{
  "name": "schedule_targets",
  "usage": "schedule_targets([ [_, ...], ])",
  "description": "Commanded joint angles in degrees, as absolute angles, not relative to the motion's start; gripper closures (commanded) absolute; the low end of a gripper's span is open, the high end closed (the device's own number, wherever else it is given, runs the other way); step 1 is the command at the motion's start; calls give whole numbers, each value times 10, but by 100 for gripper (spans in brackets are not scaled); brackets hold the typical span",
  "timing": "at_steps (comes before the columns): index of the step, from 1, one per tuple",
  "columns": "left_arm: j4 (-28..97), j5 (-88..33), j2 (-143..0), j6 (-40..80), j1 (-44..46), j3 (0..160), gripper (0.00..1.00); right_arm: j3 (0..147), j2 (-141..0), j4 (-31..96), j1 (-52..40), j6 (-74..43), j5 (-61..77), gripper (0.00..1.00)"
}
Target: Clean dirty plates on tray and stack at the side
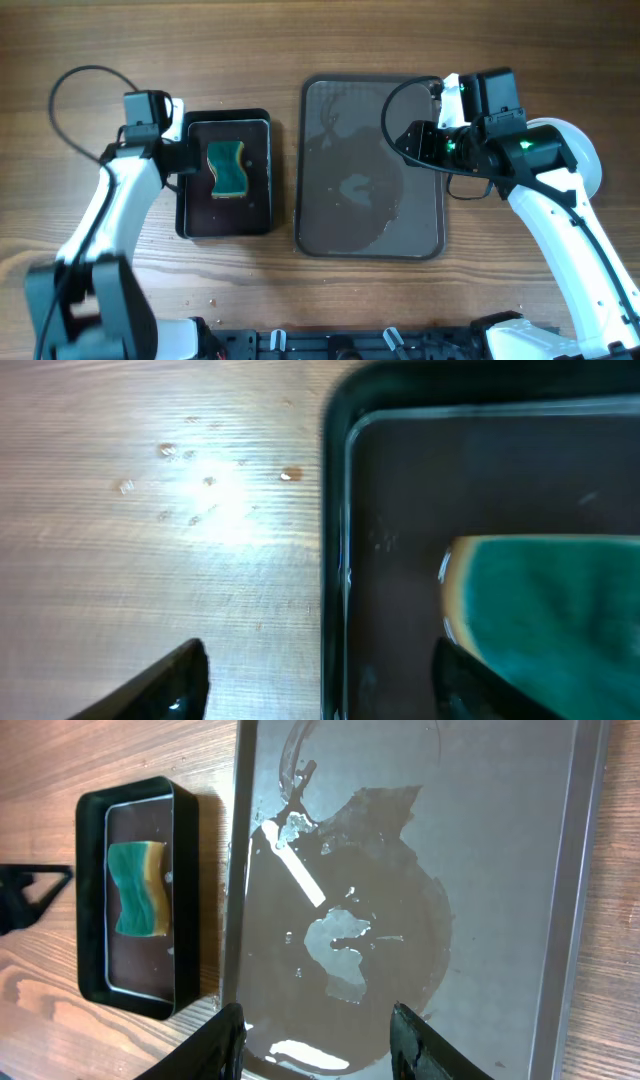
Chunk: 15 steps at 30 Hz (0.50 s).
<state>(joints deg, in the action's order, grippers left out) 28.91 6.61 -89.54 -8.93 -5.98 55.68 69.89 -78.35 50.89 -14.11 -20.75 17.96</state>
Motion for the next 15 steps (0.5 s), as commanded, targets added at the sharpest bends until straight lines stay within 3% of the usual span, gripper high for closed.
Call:
schedule_targets([
  [1, 324, 47, -804, 8, -61, 559, 0, 696, -787, 506, -143, -212, 174, 53],
  [6, 385, -24, -686, 37, -61, 560, 0, 696, -787, 505, -143, -211, 174, 53],
  [10, 428, -100, -584, 55, -61, 560, 0, 698, -771, 501, -143, -208, 174, 62],
  [15, 453, -190, -479, 105, -61, 559, 0, 699, -709, 499, -143, -196, 174, 58],
])
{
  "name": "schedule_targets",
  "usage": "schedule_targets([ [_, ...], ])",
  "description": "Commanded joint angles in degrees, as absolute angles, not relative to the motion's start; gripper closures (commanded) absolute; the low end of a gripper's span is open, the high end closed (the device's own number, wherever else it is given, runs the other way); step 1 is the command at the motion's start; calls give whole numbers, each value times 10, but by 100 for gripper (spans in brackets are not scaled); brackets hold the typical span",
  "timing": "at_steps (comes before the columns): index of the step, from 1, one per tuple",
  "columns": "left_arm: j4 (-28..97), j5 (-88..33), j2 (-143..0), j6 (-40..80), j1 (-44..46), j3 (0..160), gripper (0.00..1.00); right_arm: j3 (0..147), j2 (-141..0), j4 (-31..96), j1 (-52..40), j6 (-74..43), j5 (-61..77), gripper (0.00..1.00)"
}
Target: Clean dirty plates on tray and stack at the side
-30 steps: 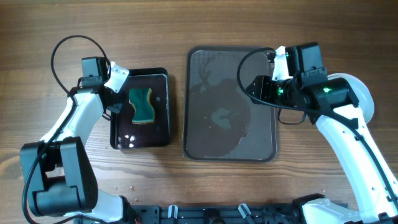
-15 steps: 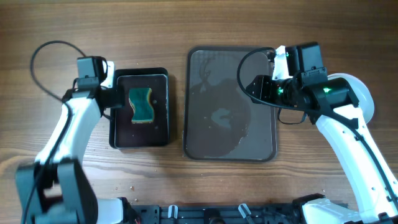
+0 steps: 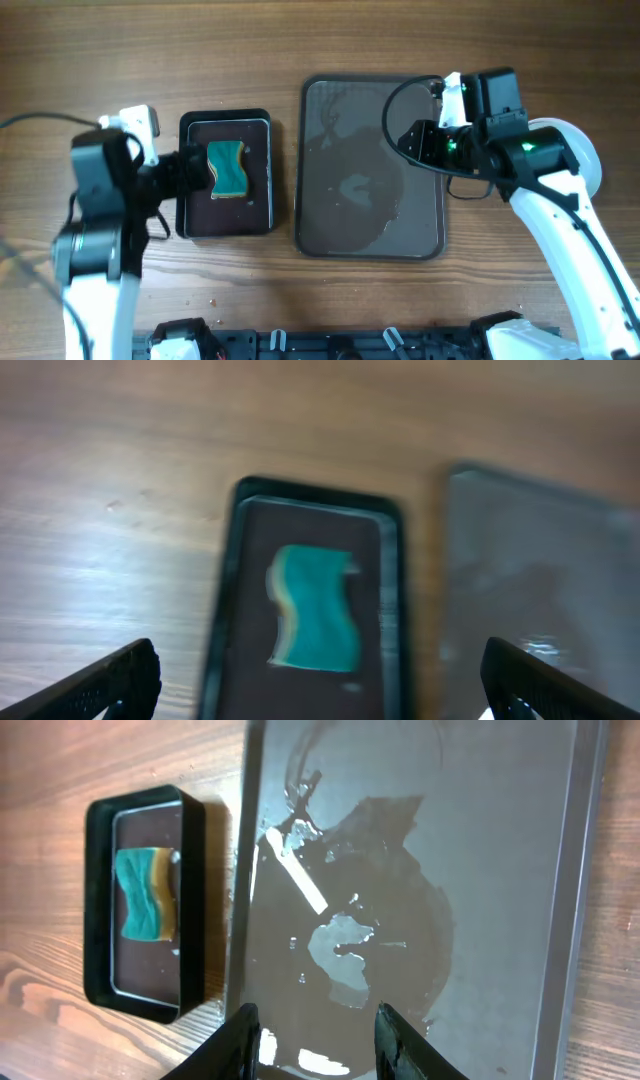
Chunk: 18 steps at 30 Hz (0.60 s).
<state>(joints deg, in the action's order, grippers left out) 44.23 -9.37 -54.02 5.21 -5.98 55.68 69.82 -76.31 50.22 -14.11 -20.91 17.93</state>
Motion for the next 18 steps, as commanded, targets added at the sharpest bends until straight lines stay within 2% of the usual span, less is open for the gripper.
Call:
schedule_targets([
  [1, 457, -191, -465, 112, -61, 560, 0, 699, -695, 499, -143, -186, 174, 57],
  [6, 479, -224, -438, 112, -61, 560, 0, 699, -634, 504, -143, -164, 174, 53],
  [8, 498, -236, -444, 112, -61, 560, 0, 699, -607, 509, -143, -165, 175, 63],
  [12, 540, -238, -473, 112, -61, 560, 0, 699, -573, 562, -143, -182, 194, 70],
  [13, 543, -241, -477, 112, -61, 560, 0, 699, -567, 576, -143, -182, 196, 70],
  [16, 539, -249, -492, 112, -61, 563, 0, 697, -551, 623, -145, -175, 170, 60],
  [18, 534, -250, -502, 112, -61, 569, 0, 695, -549, 628, -145, -155, 154, 58],
])
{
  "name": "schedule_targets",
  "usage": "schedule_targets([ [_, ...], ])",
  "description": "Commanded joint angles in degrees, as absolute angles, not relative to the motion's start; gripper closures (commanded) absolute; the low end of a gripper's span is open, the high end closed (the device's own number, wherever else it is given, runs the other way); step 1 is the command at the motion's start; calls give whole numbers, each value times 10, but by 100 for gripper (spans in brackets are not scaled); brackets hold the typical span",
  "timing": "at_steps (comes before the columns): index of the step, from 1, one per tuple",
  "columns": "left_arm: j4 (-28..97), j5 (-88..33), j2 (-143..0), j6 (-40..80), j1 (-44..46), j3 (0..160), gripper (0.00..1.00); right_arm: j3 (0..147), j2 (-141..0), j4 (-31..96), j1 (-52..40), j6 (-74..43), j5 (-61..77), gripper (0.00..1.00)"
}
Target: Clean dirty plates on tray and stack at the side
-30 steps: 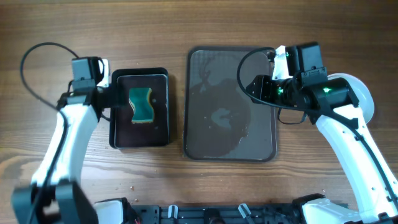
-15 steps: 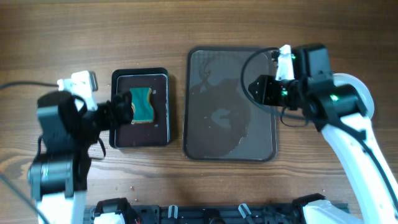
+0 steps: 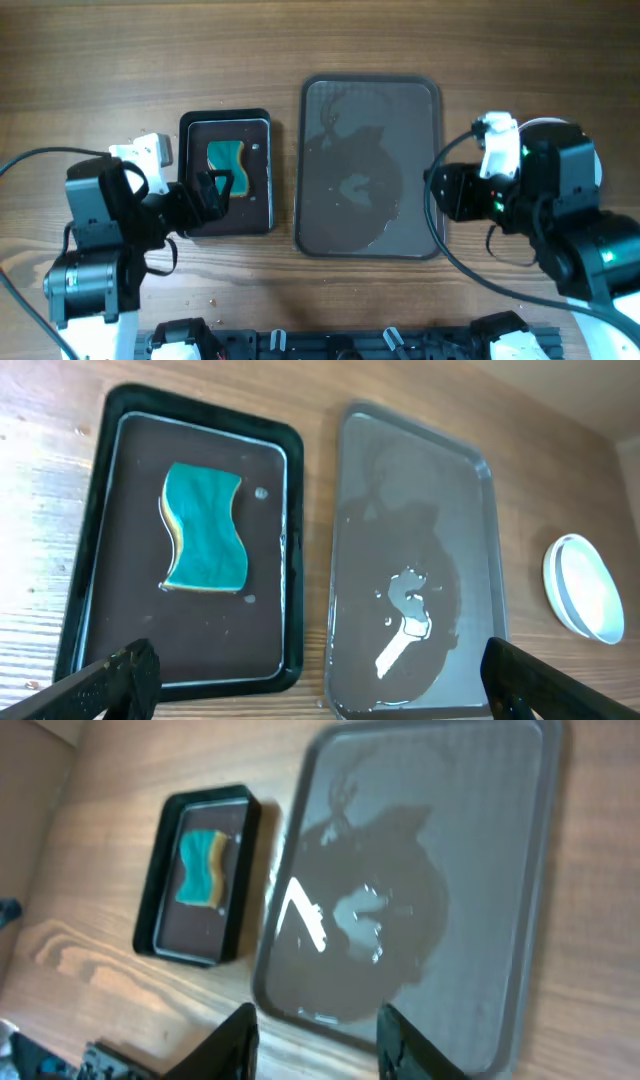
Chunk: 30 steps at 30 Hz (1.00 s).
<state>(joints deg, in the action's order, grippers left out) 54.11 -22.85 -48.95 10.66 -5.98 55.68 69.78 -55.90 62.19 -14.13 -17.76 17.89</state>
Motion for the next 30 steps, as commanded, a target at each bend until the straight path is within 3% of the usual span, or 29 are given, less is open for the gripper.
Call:
schedule_targets([
  [1, 528, -250, -508, 112, -61, 570, 0, 692, -550, 626, -145, -147, 150, 54],
  [4, 516, -250, -521, 112, -61, 570, 0, 684, -559, 618, -145, -141, 148, 45],
  [13, 522, -250, -570, 112, -61, 570, 0, 682, -612, 606, -145, -152, 185, 38],
  [15, 523, -248, -582, 112, -61, 570, 0, 682, -613, 595, -145, -153, 215, 24],
  [16, 523, -248, -587, 112, -61, 570, 0, 682, -613, 591, -145, -158, 235, 0],
  [18, 523, -248, -595, 112, -61, 570, 0, 682, -613, 586, -145, -193, 259, 0],
  [24, 523, -248, -616, 112, -61, 570, 0, 682, -616, 593, -144, -442, 247, 0],
  [30, 523, -248, -622, 112, -61, 570, 0, 683, -565, 580, -135, -318, 192, 0],
])
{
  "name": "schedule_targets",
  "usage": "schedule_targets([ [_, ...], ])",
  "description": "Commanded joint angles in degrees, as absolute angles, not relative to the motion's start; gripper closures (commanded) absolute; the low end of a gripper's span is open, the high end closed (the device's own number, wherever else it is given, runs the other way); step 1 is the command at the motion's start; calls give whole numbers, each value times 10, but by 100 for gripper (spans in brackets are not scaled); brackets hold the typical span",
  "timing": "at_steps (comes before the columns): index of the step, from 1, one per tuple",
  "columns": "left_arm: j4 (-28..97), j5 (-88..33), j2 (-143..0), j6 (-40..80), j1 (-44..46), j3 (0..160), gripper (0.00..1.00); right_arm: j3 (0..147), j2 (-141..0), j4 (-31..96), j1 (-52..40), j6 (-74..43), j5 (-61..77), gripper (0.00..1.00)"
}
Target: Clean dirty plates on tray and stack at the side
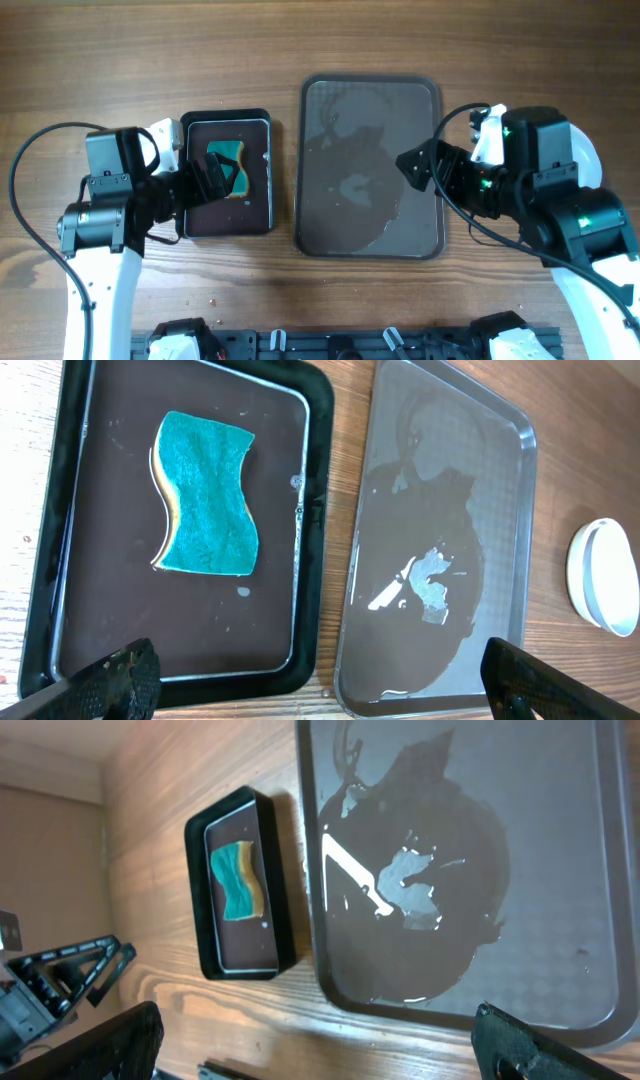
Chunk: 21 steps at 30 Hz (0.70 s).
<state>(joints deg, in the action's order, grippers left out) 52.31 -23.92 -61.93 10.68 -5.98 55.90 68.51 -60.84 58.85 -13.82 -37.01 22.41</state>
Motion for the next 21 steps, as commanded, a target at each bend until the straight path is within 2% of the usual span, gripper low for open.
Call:
schedule_targets([
  [1, 523, -248, -622, 112, -61, 570, 0, 682, -547, 576, -135, -290, 175, 0],
  [5, 523, -248, -622, 112, -61, 570, 0, 654, -462, 527, -136, -218, 98, 0],
  [9, 523, -248, -622, 112, -61, 570, 0, 553, -364, 411, -135, -130, 93, 0],
  [15, 523, -248, -622, 112, -61, 570, 0, 350, -225, 252, -123, -122, 94, 0],
  [21, 523, -248, -622, 112, -61, 570, 0, 209, -155, 144, -119, -116, 50, 0],
])
